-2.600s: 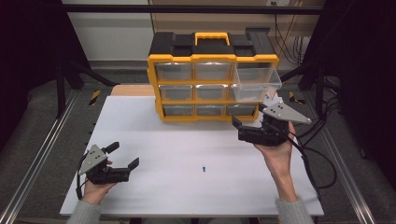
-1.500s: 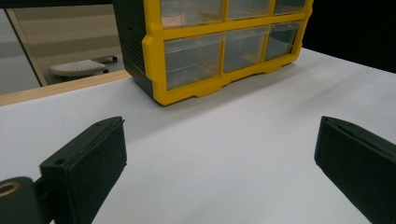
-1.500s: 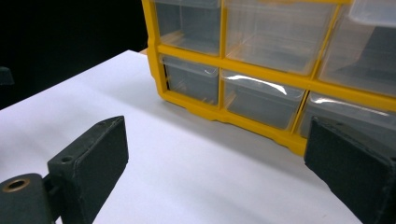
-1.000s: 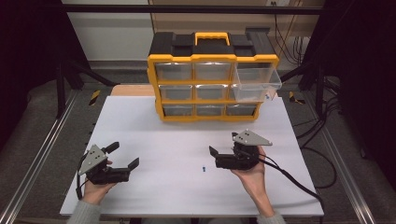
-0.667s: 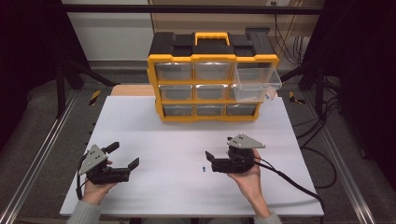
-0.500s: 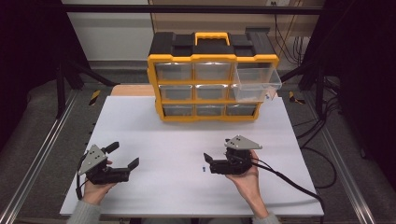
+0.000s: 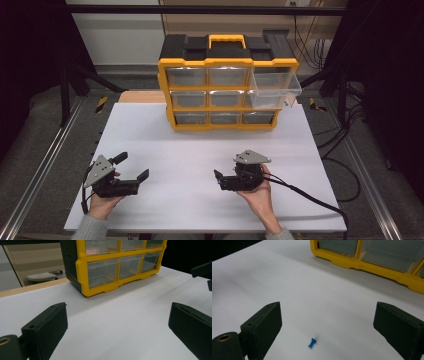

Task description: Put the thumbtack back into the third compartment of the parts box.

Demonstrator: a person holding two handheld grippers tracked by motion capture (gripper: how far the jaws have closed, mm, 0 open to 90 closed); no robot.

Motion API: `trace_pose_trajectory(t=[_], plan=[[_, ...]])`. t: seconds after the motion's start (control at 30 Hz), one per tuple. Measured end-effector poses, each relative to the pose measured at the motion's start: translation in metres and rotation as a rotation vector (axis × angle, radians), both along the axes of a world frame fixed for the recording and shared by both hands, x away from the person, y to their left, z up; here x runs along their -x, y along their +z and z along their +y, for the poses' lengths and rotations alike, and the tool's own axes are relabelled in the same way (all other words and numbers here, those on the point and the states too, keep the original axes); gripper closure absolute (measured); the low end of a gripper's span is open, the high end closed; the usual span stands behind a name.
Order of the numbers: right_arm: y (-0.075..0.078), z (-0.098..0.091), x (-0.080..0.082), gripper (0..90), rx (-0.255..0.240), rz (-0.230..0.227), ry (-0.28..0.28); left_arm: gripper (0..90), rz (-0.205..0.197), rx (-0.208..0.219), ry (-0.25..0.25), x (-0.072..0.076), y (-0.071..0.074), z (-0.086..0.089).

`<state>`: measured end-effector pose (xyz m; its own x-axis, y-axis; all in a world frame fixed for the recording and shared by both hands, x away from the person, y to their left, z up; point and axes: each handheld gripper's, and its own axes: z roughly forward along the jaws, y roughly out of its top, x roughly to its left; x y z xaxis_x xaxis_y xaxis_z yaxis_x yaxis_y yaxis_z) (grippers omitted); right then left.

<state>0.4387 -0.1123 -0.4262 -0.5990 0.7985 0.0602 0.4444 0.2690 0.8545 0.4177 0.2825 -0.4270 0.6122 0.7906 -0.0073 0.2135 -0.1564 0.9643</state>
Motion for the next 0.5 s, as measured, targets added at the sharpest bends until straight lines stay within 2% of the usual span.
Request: trace_pose_trajectory(t=[0.5], plan=[[-0.019,0.010,-0.003,11.4,0.048,0.036,-0.005,1.8,0.001,0.002,-0.001,0.000,0.000,0.000]])
